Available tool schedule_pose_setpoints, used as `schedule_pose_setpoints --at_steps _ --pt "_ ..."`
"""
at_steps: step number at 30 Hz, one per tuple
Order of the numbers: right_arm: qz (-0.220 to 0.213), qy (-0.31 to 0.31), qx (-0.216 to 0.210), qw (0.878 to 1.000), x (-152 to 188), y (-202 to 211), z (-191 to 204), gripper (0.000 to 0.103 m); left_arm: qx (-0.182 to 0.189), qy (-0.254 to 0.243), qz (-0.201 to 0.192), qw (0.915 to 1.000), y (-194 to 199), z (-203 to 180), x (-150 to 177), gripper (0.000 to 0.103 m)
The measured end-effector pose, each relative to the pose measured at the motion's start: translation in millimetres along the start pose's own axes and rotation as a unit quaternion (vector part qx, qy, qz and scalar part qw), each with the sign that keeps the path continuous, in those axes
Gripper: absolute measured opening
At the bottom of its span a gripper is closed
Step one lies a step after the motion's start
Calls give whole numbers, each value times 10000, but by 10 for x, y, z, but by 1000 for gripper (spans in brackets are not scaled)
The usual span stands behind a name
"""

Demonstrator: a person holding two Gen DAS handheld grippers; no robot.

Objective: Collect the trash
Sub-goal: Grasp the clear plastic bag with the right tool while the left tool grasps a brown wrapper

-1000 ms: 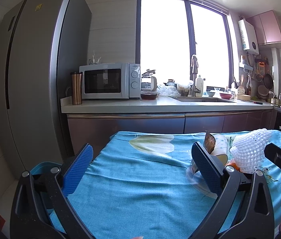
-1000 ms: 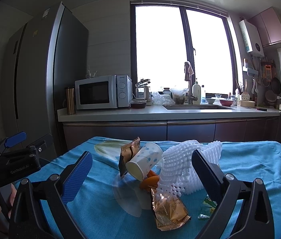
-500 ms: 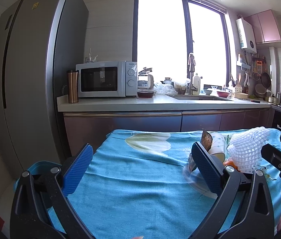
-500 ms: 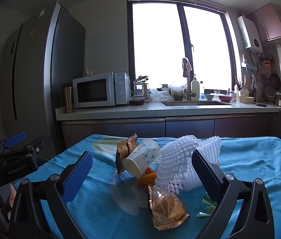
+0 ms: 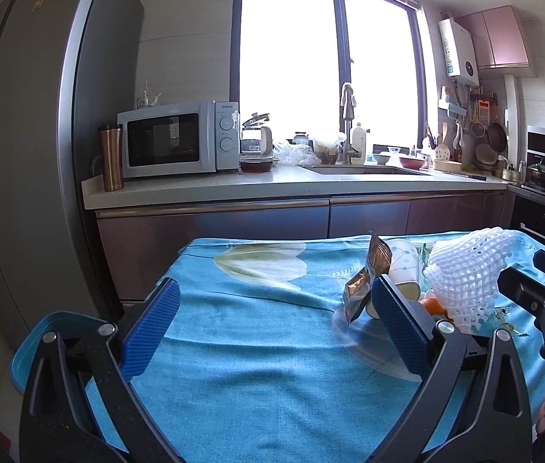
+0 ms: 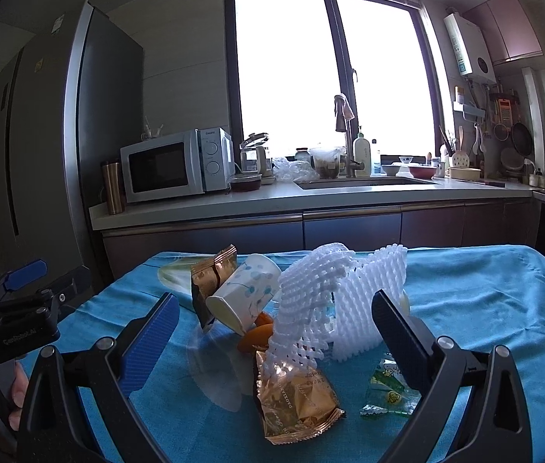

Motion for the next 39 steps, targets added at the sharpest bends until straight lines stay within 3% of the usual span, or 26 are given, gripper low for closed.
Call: schedule_pose_setpoints --at_steps 3,8,11,14,17,22,23,25,39 --pt "116 -158 73 9998 8 -63 -117 95 319 -96 115 9994 -103 -118 -17 98" --pt "258 -376 62 9989 21 -146 -276 85 816 -425 314 9953 -298 -439 -51 97" --pt "354 -470 40 9983 11 -213 -339 76 1117 -539 562 9907 -462 -621 -48 87" --pt "400 -573 -21 9976 7 -257 -394 66 1312 -622 768 9864 -616 -767 -38 74" --pt "456 -616 -112 9970 10 -290 -410 50 1481 -687 947 9820 -759 -912 -15 56" --pt "468 -638 -195 9967 -1 -283 -422 32 1634 -591 1234 9770 -966 -1017 15 10" --pt "456 -636 -223 9967 -2 -270 -418 28 1632 -568 1243 9771 -990 -1018 14 8" --pt "465 -586 -308 9967 -12 -265 -388 8 1622 -541 1231 9775 -1026 -1022 4 4" --pt "230 -316 -949 9947 -274 -114 -55 6 1586 -72 999 9822 -689 -410 -199 1"
Point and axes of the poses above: each gripper's, at about its wrist camera, not at the fingertips, and y roughly against the way its jaws point, z to its left, x to its underside, the point moved 4 cm from there along -y, roughly the way its jaws point, and after that the axes turned 13 degrees about -x, right-handed, at the moved point
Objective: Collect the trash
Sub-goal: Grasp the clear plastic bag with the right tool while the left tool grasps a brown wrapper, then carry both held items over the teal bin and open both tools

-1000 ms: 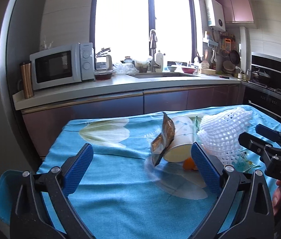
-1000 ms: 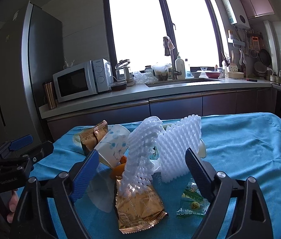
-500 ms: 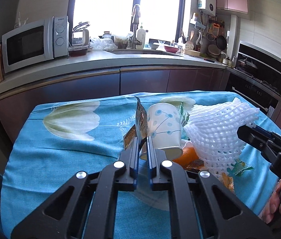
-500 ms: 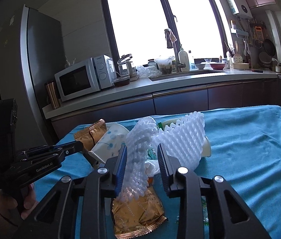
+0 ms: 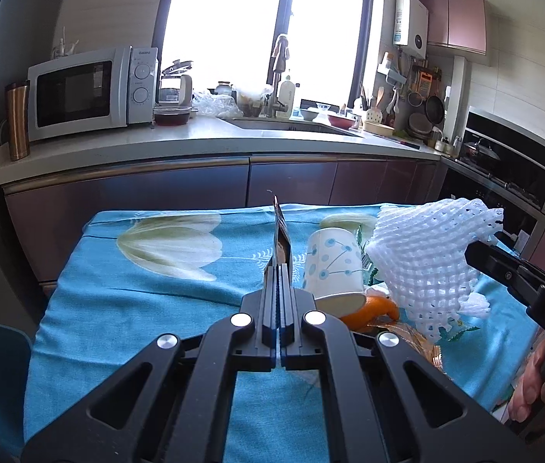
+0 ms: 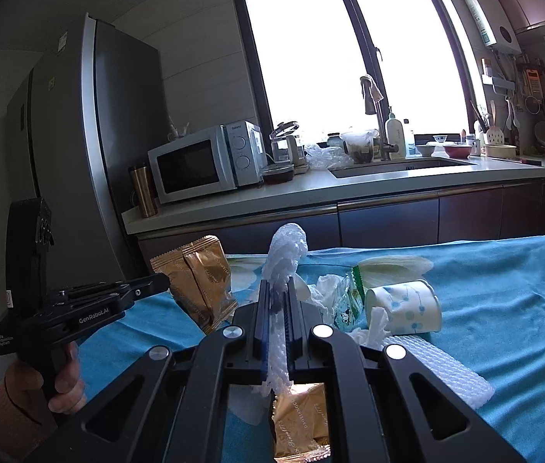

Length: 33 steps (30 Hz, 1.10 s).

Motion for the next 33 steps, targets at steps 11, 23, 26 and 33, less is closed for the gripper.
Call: schedule_pose_setpoints --at_steps 11,23,26,33 --pt "62 326 -936 9951 -135 -142 639 6 -384 465 -193 9980 658 723 97 1" --pt "785 431 -2479 9646 -56 -973 1706 6 -1582 1155 -282 9802 1244 1916 372 1" --pt "961 449 -2816 9537 -33 -1193 1950 6 -1917 1333 -248 9720 1351 2247 450 1" --pt "1360 346 -3325 9326 53 -1693 2391 6 -2484 1536 -22 9564 1400 2845 683 1"
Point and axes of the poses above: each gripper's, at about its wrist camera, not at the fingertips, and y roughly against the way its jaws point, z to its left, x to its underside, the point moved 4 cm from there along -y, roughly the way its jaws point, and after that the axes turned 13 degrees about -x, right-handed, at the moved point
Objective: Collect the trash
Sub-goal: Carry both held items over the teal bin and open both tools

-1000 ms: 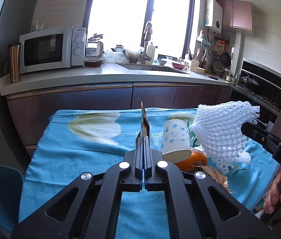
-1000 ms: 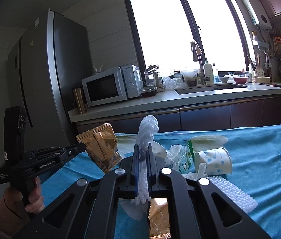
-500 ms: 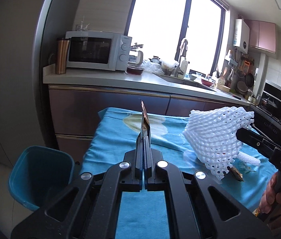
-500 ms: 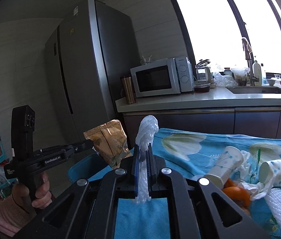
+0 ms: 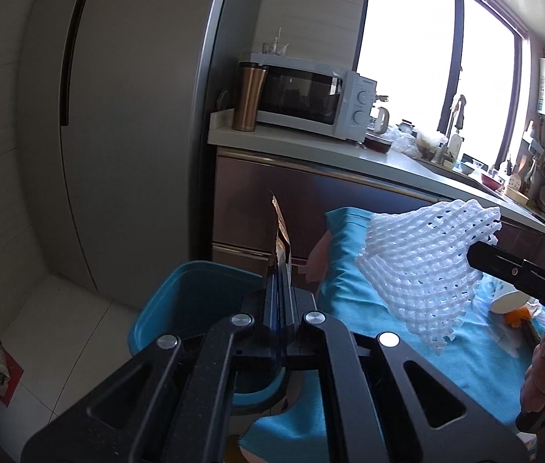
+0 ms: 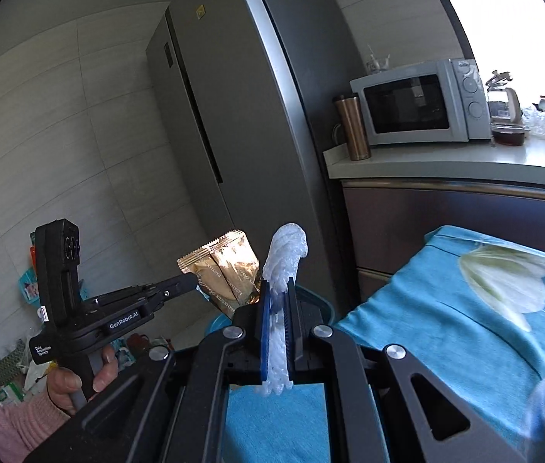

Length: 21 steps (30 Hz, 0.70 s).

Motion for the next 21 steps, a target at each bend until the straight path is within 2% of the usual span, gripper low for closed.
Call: schedule_pose_setpoints --at_steps 8,21 --pt "523 -323 -310 9976 14 -732 -108 6 -309 117 452 9984 -424 278 204 1" --pt "1426 -776 -112 9867 189 -1691 -381 6 -554 111 1040 9930 -1087 386 466 1"
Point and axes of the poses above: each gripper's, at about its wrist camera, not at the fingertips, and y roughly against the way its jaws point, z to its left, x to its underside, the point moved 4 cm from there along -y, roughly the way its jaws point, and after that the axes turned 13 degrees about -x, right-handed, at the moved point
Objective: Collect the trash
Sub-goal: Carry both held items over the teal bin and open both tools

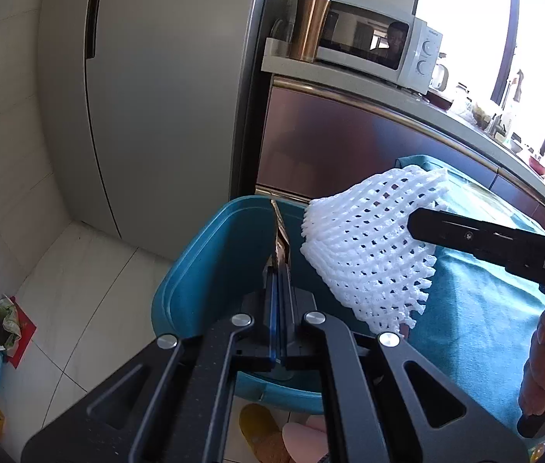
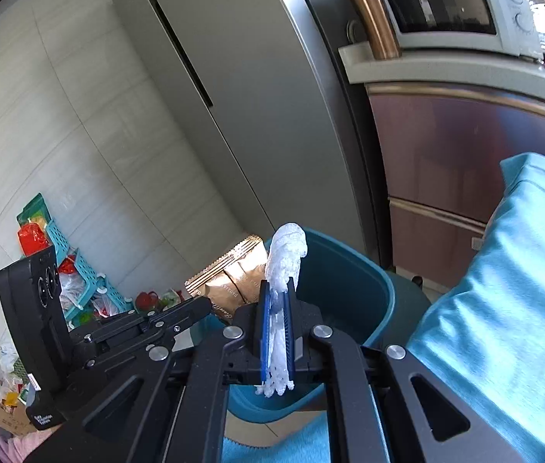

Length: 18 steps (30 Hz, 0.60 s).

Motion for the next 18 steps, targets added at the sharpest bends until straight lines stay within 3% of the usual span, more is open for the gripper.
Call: schedule_pose_setpoints --at_steps 8,18 --pt "424 -318 150 9985 35 -308 -146 9 -120 -123 246 9996 -287 -99 84 3" --pt "244 -502 180 9983 123 -142 -244 12 -148 -112 214 9996 -325 -129 175 5"
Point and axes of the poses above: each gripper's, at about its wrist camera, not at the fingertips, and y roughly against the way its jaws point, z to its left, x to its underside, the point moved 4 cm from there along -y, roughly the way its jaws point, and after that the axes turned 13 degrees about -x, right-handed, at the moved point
